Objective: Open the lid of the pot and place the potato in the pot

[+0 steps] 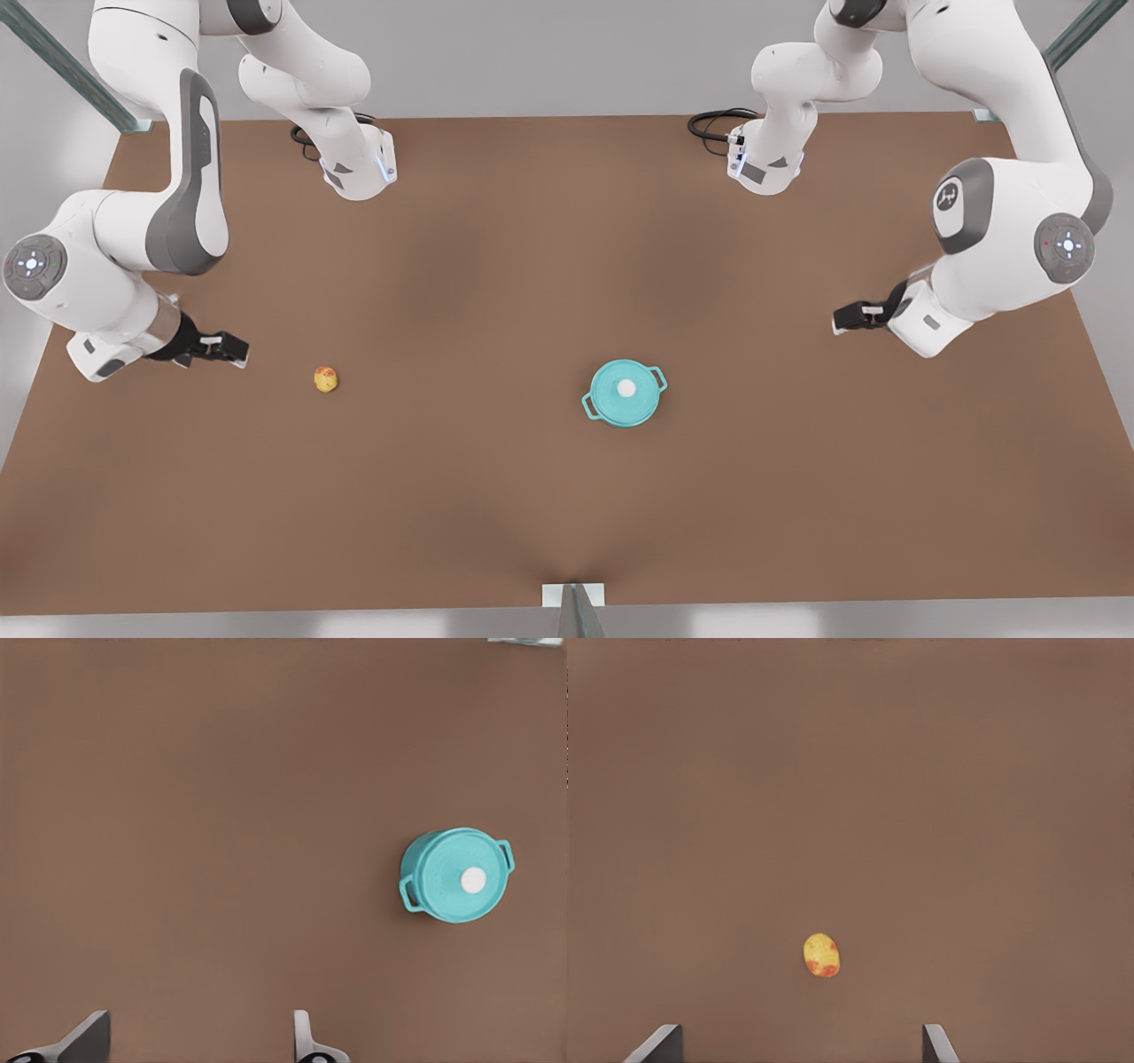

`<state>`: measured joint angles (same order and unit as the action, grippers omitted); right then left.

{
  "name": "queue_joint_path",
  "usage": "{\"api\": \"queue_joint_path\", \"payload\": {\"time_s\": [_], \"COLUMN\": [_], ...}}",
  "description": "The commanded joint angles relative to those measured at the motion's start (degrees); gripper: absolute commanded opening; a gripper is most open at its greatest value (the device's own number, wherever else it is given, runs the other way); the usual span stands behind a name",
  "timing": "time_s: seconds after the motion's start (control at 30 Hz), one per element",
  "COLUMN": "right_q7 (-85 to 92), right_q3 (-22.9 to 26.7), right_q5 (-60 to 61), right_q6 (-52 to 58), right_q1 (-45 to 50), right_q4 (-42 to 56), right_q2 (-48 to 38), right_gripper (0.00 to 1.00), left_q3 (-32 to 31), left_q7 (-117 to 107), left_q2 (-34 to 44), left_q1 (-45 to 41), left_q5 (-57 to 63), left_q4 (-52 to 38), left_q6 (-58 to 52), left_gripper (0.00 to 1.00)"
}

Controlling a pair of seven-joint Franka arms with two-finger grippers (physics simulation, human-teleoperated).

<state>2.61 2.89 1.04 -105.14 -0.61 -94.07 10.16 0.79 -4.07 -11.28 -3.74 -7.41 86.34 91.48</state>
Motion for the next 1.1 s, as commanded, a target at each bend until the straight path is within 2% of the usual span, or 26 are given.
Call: {"api": "queue_joint_path", "payload": {"time_s": [0.0,0.07,0.1,0.17,0.23,0.33,0.4,0.57,0.93,1.07], "right_q7": [2.1,2.0,0.3,-4.7,-6.7,-6.9,-7.6,-7.7,-6.8,-6.7], "right_q3": [0.0,-0.1,0.0,-0.3,-0.3,-0.3,-0.3,0.0,0.3,0.4], "right_q5": [0.1,0.0,-0.2,-0.4,-1.7,-1.8,-1.8,-1.7,-2.8,-4.6], "right_q6": [-4.2,-4.2,-4.2,-4.2,-3.4,0.3,-3.3,-20.6,-34.5,-35.4], "right_q1": [0.0,0.8,2.0,6.5,11.6,13.4,13.5,13.3,10.6,9.6], "right_q4": [0.0,0.0,0.0,-0.1,-0.1,-0.7,-4.4,-16.4,-22.3,-23.5], "right_q2": [0.0,0.0,0.5,0.9,1.9,1.8,1.8,1.1,5.7,6.3], "right_gripper": [1.00,1.00,1.00,1.00,1.00,1.00,1.00,1.00,1.00,1.00], "left_q3": [-0.3,-1.5,-5.8,-6.5,-6.5,-6.3,-6.2,-6.1,-6.3,-6.3], "left_q7": [-1.0,-0.7,-4.2,-18.9,-34.9,-40.7,-40.7,-40.8,-40.0,-39.6], "left_q2": [-0.1,-0.1,-1.4,-5.2,-11.5,-18.2,-21.3,-23.5,-28.2,-29.2], "left_q1": [-0.2,-1.7,-5.4,-16.9,-24.6,-25.1,-24.6,-24.2,-25.1,-25.7], "left_q5": [-0.5,3.4,3.8,3.9,4.6,6.7,9.0,8.4,9.0,9.2], "left_q4": [0.0,-0.1,-0.2,-1.8,-2.4,-2.8,-2.8,-2.7,-2.2,-1.8], "left_q6": [3.8,3.3,3.1,4.2,14.2,19.9,23.1,27.4,37.0,37.2], "left_gripper": [1.00,1.00,1.00,1.00,1.00,1.00,1.00,1.00,1.00,1.00]}}
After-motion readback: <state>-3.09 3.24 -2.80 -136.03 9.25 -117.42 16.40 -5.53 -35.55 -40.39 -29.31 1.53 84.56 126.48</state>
